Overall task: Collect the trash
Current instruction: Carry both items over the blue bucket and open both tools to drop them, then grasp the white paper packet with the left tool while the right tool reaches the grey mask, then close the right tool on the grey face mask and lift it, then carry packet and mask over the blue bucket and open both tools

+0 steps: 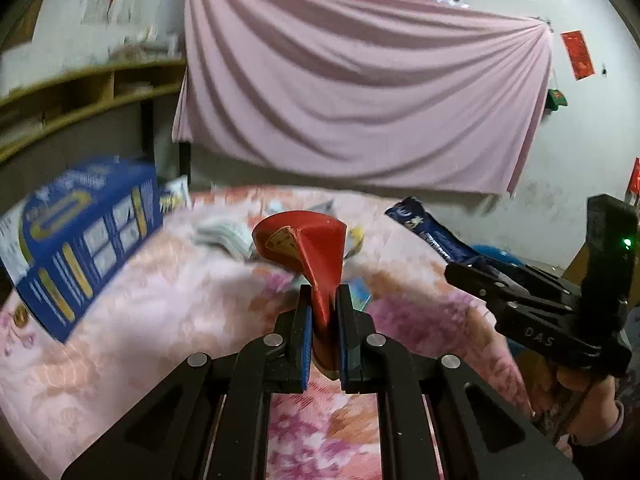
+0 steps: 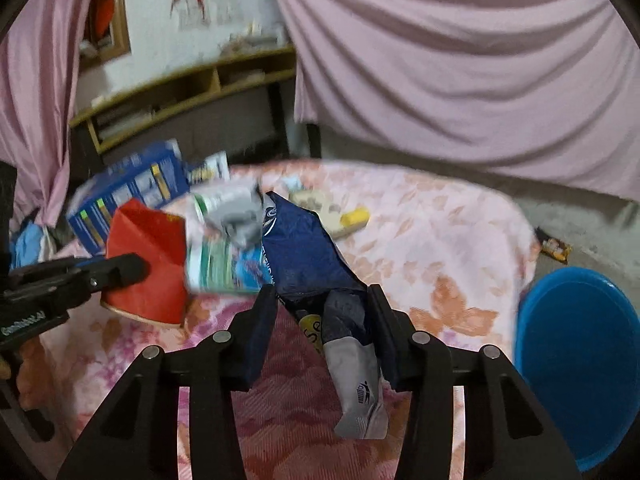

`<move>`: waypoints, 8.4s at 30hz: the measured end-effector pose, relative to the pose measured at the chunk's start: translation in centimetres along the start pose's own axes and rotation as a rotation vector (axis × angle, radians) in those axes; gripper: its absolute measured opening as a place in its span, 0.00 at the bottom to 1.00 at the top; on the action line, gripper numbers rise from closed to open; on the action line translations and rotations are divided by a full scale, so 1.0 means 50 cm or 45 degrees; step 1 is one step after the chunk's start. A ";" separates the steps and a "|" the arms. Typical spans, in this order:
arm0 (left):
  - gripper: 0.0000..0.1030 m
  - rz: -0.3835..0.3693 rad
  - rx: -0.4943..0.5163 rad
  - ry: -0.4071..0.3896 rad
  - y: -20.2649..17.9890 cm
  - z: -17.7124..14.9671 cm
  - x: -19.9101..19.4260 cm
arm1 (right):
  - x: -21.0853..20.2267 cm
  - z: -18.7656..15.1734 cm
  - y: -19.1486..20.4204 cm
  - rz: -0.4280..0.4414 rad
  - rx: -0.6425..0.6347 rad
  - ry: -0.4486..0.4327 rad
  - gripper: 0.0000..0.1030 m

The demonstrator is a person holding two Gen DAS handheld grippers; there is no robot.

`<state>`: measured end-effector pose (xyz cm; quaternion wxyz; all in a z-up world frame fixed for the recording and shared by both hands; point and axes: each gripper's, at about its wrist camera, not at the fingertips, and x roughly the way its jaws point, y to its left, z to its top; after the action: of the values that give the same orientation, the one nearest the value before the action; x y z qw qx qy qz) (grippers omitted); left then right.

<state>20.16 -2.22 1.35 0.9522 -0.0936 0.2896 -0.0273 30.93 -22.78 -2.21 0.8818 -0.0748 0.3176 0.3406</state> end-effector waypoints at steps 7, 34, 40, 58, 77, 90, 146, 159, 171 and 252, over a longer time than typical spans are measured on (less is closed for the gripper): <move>0.08 -0.086 0.158 -0.241 -0.126 0.065 -0.020 | -0.118 -0.003 -0.028 -0.128 0.041 -0.362 0.42; 0.09 -0.540 0.323 0.133 -0.476 0.159 0.247 | -0.288 -0.072 -0.367 -0.676 0.639 -0.565 0.43; 0.10 -0.539 0.289 0.231 -0.484 0.159 0.288 | -0.274 -0.111 -0.406 -0.642 0.737 -0.447 0.44; 0.35 -0.402 0.201 0.030 -0.384 0.175 0.219 | -0.267 -0.089 -0.380 -0.618 0.688 -0.442 0.49; 0.98 0.007 0.036 -0.447 -0.117 0.163 0.031 | -0.274 0.012 -0.179 -0.562 0.286 -0.798 1.00; 0.98 0.154 -0.028 -0.451 0.036 0.092 -0.021 | -0.192 0.053 -0.058 -0.434 0.092 -0.795 1.00; 0.05 0.012 -0.368 0.190 0.243 0.092 0.209 | 0.205 0.106 0.077 0.129 0.065 0.118 0.03; 0.05 0.093 -0.223 0.041 0.200 0.090 0.135 | 0.128 0.110 0.101 0.096 -0.027 -0.094 0.02; 0.05 0.163 -0.247 0.139 0.229 0.043 0.124 | 0.137 0.121 0.080 0.172 0.059 -0.063 0.45; 0.06 -0.522 0.327 0.110 -0.482 0.155 0.241 | -0.263 -0.056 -0.368 -0.479 0.610 -0.504 0.20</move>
<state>34.54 -25.87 5.76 0.9176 -0.0273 0.2991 -0.2603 33.99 -44.97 2.09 0.9659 0.1443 0.1922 0.0964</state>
